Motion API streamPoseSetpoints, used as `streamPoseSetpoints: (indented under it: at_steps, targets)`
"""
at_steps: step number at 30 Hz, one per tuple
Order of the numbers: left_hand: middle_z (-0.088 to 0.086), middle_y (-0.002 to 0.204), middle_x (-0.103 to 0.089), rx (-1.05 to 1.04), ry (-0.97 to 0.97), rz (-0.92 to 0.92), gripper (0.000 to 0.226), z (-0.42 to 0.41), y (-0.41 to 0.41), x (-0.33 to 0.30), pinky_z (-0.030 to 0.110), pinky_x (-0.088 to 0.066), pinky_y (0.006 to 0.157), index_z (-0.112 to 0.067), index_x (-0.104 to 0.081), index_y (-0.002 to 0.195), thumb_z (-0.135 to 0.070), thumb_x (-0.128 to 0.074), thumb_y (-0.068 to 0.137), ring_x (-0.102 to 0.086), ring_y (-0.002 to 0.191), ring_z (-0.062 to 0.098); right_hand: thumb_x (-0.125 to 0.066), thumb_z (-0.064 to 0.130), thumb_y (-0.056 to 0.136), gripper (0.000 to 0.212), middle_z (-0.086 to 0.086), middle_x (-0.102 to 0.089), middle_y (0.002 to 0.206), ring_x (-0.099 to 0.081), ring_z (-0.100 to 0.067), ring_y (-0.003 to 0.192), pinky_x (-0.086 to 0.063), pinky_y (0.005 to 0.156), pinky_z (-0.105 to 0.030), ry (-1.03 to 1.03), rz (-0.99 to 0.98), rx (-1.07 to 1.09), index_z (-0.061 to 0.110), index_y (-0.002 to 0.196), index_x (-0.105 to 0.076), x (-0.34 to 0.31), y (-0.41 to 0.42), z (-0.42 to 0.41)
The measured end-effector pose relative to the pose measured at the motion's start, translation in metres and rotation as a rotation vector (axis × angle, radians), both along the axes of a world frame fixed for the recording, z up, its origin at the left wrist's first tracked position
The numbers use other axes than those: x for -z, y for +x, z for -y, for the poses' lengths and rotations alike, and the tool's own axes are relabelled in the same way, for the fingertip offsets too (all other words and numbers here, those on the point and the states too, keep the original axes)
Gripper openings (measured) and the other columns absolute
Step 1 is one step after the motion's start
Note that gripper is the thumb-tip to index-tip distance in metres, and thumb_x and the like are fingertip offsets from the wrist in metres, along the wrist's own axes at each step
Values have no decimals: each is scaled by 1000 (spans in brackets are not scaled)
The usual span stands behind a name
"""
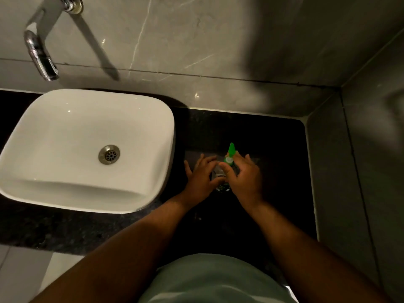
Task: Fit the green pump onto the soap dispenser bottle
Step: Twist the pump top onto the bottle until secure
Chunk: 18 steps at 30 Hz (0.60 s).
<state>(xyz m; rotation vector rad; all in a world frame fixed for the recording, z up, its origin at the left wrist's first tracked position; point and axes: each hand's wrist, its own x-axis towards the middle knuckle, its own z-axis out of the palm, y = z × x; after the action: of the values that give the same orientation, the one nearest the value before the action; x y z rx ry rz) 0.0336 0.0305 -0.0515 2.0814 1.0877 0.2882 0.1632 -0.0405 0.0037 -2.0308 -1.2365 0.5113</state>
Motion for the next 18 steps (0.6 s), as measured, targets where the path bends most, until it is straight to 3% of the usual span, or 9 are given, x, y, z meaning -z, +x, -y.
streamPoseSetpoints:
  at_steps: [3,6,11,15,18]
  targets:
    - [-5,149,-37,5,-9,-10,64,-2,-1,-3,57,22,104,-28,-52,131,-62,-53,77,-8,145,18,-67,37,86,38,-14,-74,106,-65,-32,105,-31,110,-40,0,36,19,5,105,-71,-2,-3,-1]
    - [-4,149,-37,7,-6,-23,56,-2,-4,-4,57,21,105,-29,-53,129,-53,-65,80,-9,144,18,-71,36,83,37,-13,-73,108,-65,-30,108,-31,109,-37,8,-7,56,7,107,-72,-4,-10,1]
    - [-5,151,-34,77,3,-59,58,5,-17,-6,59,18,107,-29,-50,133,-47,-68,81,-7,145,18,-83,40,69,53,-9,-68,120,-61,-24,114,-46,101,-40,-34,-129,29,13,112,-69,-10,-10,18]
    - [-5,151,-35,115,72,-90,58,14,-18,-9,58,17,107,-33,-48,134,-55,-63,82,-8,145,19,-82,46,67,84,-4,-48,145,-43,-17,133,-32,108,-28,-109,-44,-76,16,137,-49,-23,-2,45]
    - [-8,148,-37,81,46,-49,61,20,-21,-8,55,19,106,-39,-47,131,-64,-62,77,-10,144,16,-74,29,78,76,-3,-40,152,-36,-18,139,-29,115,-35,-74,73,-245,19,145,-39,-47,10,55]
